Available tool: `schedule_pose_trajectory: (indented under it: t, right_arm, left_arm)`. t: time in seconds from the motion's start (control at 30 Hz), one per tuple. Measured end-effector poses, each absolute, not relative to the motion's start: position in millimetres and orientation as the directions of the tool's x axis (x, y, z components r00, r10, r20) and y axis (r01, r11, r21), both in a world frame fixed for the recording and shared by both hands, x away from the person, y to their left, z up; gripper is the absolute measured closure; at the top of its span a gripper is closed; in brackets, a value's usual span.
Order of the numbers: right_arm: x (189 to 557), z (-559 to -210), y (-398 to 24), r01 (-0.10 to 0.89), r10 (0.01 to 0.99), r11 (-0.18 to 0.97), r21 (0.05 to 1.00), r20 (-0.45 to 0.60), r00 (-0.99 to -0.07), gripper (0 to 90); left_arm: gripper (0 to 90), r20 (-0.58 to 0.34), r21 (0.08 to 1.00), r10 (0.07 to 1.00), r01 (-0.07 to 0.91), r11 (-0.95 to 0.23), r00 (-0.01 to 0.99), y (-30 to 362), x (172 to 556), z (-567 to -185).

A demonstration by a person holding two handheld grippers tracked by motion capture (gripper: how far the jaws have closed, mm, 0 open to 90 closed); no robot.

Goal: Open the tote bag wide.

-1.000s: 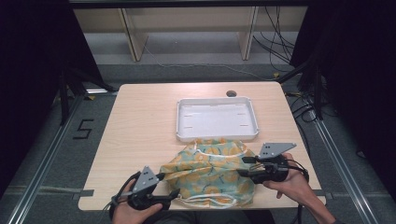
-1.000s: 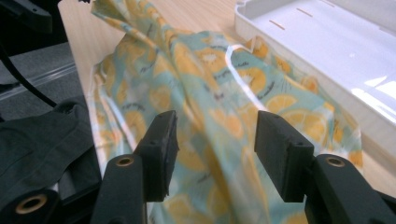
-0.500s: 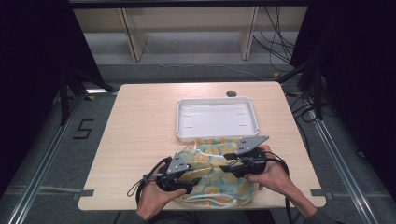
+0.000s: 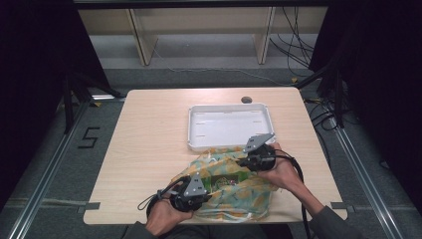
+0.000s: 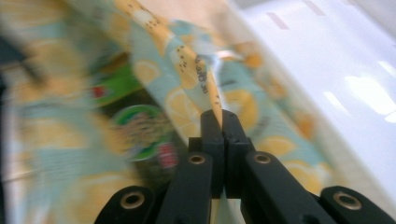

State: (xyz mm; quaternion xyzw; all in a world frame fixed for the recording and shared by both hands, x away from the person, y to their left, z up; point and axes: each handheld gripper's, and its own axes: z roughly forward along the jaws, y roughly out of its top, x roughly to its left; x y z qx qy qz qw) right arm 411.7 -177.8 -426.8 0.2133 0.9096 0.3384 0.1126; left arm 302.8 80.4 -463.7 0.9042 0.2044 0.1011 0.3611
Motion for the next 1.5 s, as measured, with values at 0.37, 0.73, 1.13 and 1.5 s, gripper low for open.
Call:
schedule_pose_trajectory:
  t: [0.37, 0.73, 1.13, 1.5]
  right_arm:
    - [463, -438, -185, 0.364, 0.555, 0.667, 0.65, -0.108, -0.825, 90.0]
    - [474, -442, -191, 0.403, 0.6, 0.629, 0.665, -0.086, -0.795, 83.9]
    - [395, -402, -195, 0.299, 0.449, 0.613, 0.732, -0.011, -0.893, 60.1]
    - [353, -421, -185, 0.277, 0.307, 0.666, 0.692, 0.084, -0.948, 48.2]
  left_arm:
    - [89.5, 0.029, 0.586, 0.358, 0.275, -0.763, 0.933, 82, 286, -481]
    - [72.5, -0.004, 0.615, 0.359, 0.286, -0.735, 0.933, 75, 288, -475]
    - [53.4, 0.054, 0.78, 0.535, 0.299, -0.55, 0.843, 83, 317, -422]
    - [41.7, 0.124, 0.736, 0.624, 0.351, -0.579, 0.771, 93, 368, -416]
